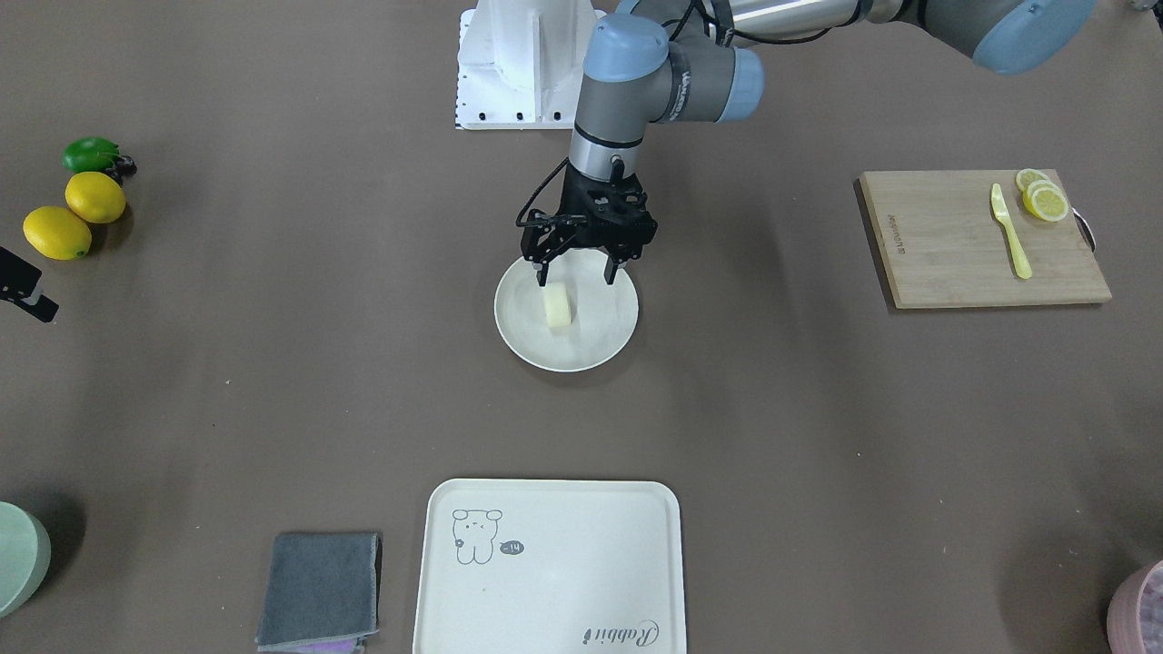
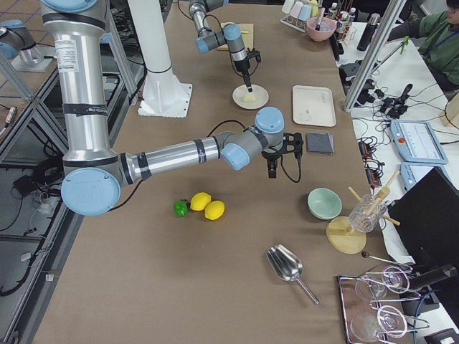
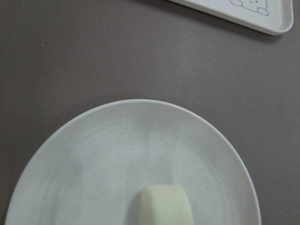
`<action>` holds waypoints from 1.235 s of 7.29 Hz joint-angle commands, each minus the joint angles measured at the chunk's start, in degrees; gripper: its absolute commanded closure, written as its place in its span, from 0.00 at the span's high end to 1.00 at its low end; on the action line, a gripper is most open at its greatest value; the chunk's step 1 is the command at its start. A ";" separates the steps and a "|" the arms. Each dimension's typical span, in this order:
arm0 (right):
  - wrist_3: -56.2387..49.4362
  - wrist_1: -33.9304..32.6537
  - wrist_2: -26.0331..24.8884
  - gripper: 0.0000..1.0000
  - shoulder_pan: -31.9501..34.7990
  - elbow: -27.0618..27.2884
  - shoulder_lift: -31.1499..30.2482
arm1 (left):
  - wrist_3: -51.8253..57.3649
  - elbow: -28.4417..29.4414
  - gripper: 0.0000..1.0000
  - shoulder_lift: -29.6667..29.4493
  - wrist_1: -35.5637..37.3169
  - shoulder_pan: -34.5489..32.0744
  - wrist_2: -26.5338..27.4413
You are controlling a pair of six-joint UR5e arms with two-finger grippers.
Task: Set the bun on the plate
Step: 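Lower the held bun onto the center of the white plate, then open the left gripper and withdraw the left arm from the plate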
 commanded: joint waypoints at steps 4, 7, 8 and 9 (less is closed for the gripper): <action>-0.27 -0.53 0.03 1.00 -0.60 1.01 -7.58 | 16.52 -4.79 0.98 6.97 -1.97 -15.46 -0.06; -28.44 -17.66 -5.30 1.00 9.18 0.12 -10.59 | 21.25 -3.04 0.97 11.98 -0.34 -22.55 -6.07; -38.58 -26.81 -8.47 1.00 12.98 0.03 -8.32 | 26.51 -3.03 0.97 13.21 2.19 -27.63 -14.73; -42.51 -30.91 -8.41 1.00 16.41 0.12 -7.69 | 33.26 -2.86 0.97 13.92 4.39 -34.03 -23.26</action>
